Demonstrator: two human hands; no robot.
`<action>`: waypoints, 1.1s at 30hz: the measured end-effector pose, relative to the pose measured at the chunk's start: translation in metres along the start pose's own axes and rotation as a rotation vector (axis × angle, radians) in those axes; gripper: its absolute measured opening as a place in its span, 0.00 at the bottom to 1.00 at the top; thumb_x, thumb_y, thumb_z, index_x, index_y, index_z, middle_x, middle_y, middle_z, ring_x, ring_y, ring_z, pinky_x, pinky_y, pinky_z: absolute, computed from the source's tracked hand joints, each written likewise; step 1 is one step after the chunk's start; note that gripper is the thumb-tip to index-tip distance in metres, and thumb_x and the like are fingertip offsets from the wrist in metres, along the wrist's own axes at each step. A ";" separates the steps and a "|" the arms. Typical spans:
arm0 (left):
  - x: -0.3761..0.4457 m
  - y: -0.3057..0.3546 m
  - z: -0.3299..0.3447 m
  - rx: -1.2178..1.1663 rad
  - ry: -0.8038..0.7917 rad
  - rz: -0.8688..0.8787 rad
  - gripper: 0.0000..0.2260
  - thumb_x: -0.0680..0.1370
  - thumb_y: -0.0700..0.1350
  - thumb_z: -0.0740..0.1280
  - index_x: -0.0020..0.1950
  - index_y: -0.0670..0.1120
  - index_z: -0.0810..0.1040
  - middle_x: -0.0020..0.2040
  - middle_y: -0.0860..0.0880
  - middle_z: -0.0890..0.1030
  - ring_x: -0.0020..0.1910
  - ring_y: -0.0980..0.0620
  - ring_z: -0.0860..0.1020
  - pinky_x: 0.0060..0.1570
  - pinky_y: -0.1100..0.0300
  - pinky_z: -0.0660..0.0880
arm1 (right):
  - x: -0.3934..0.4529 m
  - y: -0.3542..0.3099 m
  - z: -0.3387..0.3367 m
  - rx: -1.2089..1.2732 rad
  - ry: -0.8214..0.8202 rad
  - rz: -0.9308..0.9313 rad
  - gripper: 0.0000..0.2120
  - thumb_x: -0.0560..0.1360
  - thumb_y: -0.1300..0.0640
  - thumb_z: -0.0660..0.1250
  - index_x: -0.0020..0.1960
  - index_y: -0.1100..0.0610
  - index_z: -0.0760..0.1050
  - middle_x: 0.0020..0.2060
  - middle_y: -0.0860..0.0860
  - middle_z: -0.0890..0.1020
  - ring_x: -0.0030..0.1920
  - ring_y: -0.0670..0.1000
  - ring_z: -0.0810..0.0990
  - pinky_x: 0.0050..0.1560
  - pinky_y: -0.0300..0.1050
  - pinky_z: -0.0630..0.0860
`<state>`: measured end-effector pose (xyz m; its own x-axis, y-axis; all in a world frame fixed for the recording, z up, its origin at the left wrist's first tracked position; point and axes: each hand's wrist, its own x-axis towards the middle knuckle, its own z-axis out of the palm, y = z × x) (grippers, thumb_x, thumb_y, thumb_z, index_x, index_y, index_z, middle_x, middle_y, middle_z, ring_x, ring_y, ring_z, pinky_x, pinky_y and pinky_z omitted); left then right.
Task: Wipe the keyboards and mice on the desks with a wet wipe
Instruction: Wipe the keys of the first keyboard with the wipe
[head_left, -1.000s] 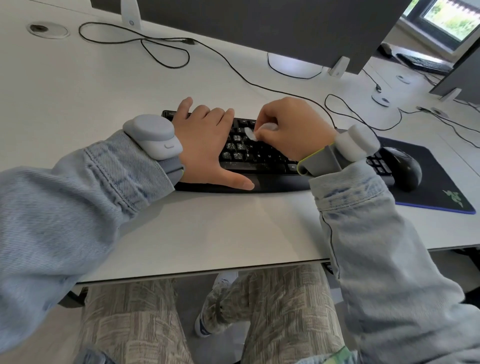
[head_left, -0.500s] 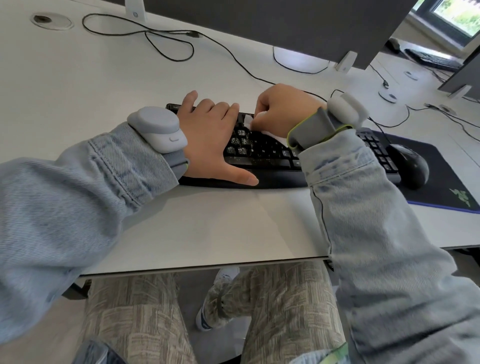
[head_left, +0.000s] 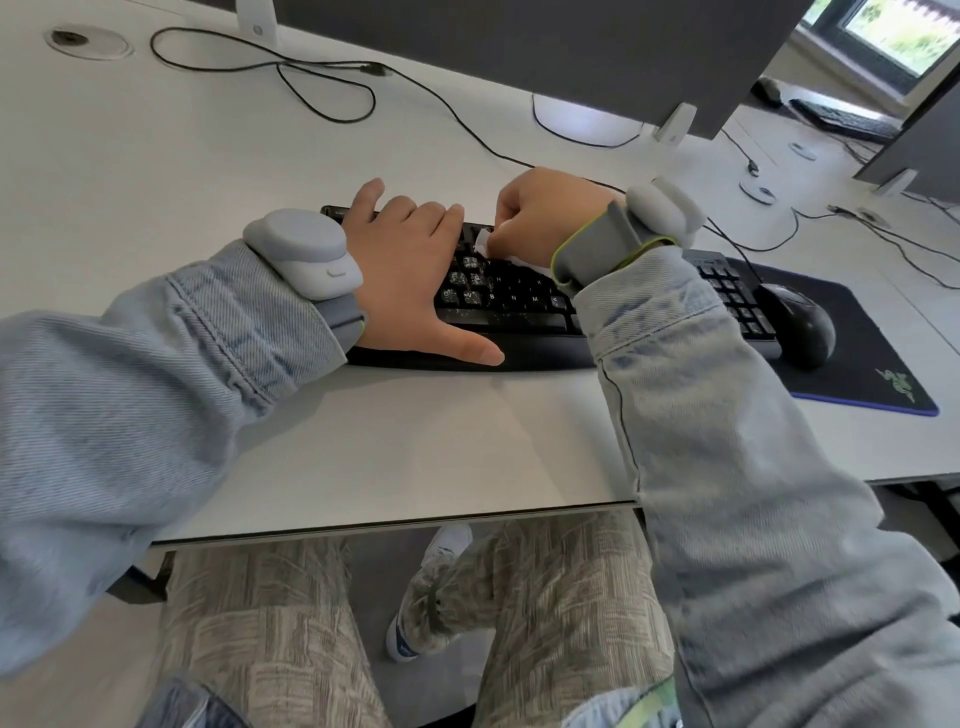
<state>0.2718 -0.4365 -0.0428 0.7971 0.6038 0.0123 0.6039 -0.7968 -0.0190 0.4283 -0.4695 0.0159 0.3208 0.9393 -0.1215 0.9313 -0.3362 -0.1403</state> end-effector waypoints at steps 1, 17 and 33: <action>0.000 0.000 0.000 0.000 0.005 0.002 0.68 0.54 0.85 0.41 0.81 0.40 0.50 0.77 0.45 0.64 0.75 0.43 0.63 0.78 0.40 0.45 | 0.001 -0.003 0.002 0.000 0.028 0.014 0.05 0.74 0.53 0.67 0.44 0.55 0.76 0.35 0.48 0.76 0.36 0.49 0.72 0.29 0.38 0.63; 0.000 -0.001 0.000 0.000 -0.010 -0.004 0.68 0.53 0.85 0.41 0.81 0.40 0.49 0.78 0.46 0.61 0.76 0.43 0.61 0.78 0.40 0.44 | -0.005 0.014 0.000 -0.033 0.024 0.024 0.03 0.74 0.55 0.67 0.45 0.53 0.76 0.36 0.48 0.75 0.42 0.51 0.74 0.29 0.38 0.61; 0.001 -0.001 0.002 0.006 0.000 -0.003 0.68 0.54 0.86 0.43 0.81 0.40 0.50 0.78 0.46 0.62 0.76 0.43 0.61 0.78 0.40 0.44 | -0.015 0.024 0.017 0.054 0.231 -0.229 0.06 0.71 0.56 0.67 0.43 0.53 0.83 0.35 0.46 0.78 0.39 0.47 0.75 0.32 0.30 0.63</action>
<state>0.2719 -0.4345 -0.0450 0.7951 0.6063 0.0123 0.6064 -0.7947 -0.0255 0.4427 -0.4928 -0.0020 0.1407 0.9795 0.1442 0.9753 -0.1121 -0.1905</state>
